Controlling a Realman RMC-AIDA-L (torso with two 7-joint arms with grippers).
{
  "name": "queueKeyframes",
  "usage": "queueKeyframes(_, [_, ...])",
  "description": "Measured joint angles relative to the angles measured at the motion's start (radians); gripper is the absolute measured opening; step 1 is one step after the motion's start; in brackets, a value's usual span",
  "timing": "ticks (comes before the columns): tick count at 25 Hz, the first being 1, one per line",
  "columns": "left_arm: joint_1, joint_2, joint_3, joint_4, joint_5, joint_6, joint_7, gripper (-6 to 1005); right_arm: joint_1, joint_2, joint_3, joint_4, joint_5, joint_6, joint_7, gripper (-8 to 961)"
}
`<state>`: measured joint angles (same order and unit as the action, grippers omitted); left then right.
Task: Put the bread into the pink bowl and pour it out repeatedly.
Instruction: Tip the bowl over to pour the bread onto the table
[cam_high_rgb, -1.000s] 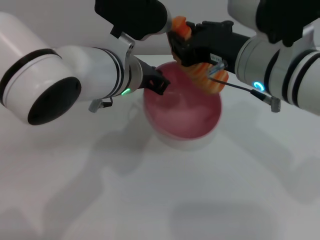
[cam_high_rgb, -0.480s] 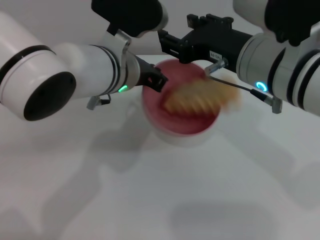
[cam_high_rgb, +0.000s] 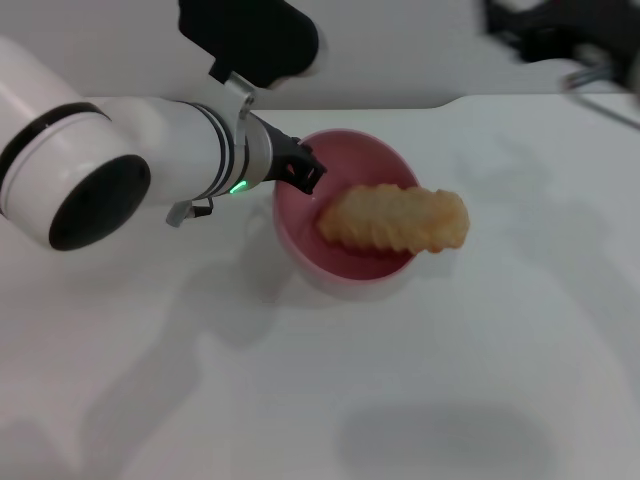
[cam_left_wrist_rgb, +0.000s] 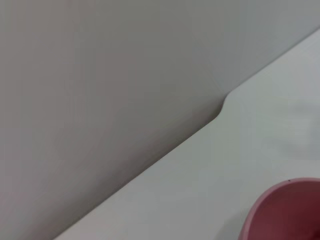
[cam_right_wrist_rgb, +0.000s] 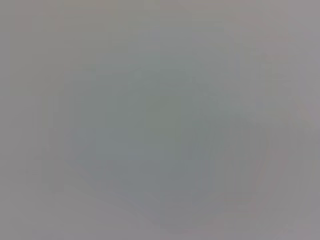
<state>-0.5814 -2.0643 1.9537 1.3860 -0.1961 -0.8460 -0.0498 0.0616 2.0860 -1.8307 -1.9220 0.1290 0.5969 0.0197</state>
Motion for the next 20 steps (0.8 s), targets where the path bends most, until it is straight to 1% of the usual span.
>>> queueKeyframes(3, [0.0, -0.001, 0.01, 0.0, 0.005, 0.006, 0.025, 49, -0.034, -0.001, 0.112, -0.051, 0.007, 0.115, 0.034, 659])
queueKeyframes(5, [-0.007, -0.002, 0.026, -0.002, 0.024, 0.009, 0.108, 49, -0.059, -0.001, 0.153, -0.058, 0.024, 0.152, 0.037, 659])
queueKeyframes(6, [-0.007, -0.002, 0.026, -0.002, 0.024, 0.009, 0.108, 49, -0.069, -0.001, 0.164, -0.054, 0.034, 0.161, 0.037, 659])
queueKeyframes(7, [-0.017, -0.005, 0.04, -0.002, 0.063, 0.009, 0.151, 48, -0.078, -0.001, 0.168, -0.047, 0.044, 0.165, 0.037, 659])
queueKeyframes(8, [-0.017, -0.005, 0.04, -0.002, 0.063, 0.009, 0.151, 48, -0.085, -0.002, 0.17, -0.041, 0.051, 0.168, 0.035, 659])
queueKeyframes(10, [-0.033, -0.007, 0.088, 0.002, 0.159, 0.002, 0.189, 48, -0.093, -0.003, 0.167, -0.017, 0.061, 0.178, 0.033, 659])
queueKeyframes(12, [-0.036, -0.007, 0.099, 0.004, 0.179, 0.002, 0.194, 48, -0.095, -0.004, 0.165, 0.002, 0.063, 0.186, 0.033, 659])
queueKeyframes(13, [-0.049, -0.009, 0.137, 0.007, 0.251, -0.002, 0.204, 48, -0.095, -0.004, 0.163, 0.014, 0.068, 0.19, 0.033, 659])
queueKeyframes(15, [-0.057, -0.01, 0.16, 0.008, 0.292, -0.006, 0.205, 48, -0.096, -0.004, 0.161, 0.033, 0.084, 0.191, 0.033, 659])
queueKeyframes(16, [-0.057, -0.01, 0.16, 0.008, 0.292, -0.006, 0.205, 48, -0.096, -0.005, 0.16, 0.042, 0.091, 0.191, 0.033, 659])
queueKeyframes(19, [-0.069, -0.012, 0.231, 0.016, 0.436, -0.021, 0.206, 48, -0.097, -0.006, 0.155, 0.065, 0.103, 0.189, 0.031, 659])
queueKeyframes(20, [-0.069, -0.012, 0.243, 0.022, 0.455, -0.025, 0.207, 48, -0.098, -0.006, 0.152, 0.07, 0.104, 0.189, 0.031, 659])
